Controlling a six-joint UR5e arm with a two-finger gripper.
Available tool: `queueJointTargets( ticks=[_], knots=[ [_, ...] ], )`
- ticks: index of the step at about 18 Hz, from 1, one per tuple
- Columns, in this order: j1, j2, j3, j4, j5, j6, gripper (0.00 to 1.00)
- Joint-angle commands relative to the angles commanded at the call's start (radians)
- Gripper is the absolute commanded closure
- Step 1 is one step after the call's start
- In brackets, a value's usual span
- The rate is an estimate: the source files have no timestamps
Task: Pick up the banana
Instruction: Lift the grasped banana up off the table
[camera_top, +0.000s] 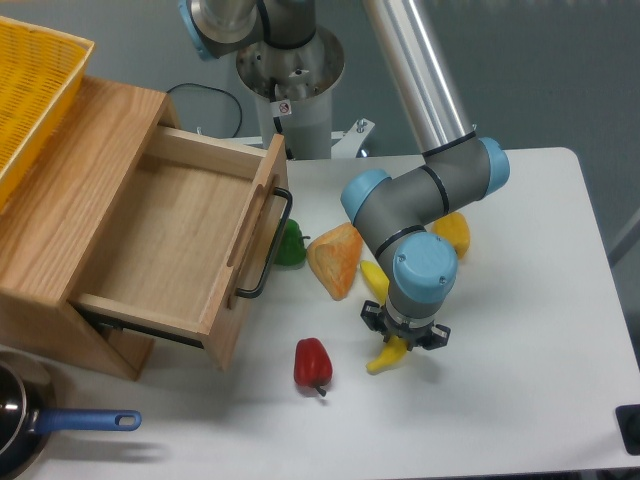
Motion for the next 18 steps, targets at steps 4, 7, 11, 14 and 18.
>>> queueJointTargets(
  ticks=[4,7,11,14,18],
  knots=[
    [0.002,0.017,0.046,-0.008,-0.002,0.002,0.67],
    [0.002,0.044,0.049,-0.015,-0.003,0.061,0.67],
    [0.0,0.104,0.063,-0.101,-0.003,0.144,0.67],
    [-0.027,0.149,0.055,-0.129,0.003,0.173,0.67],
    [-0.054,0.186,0.049,-0.133,-0.006,0.192,0.67]
  ],
)
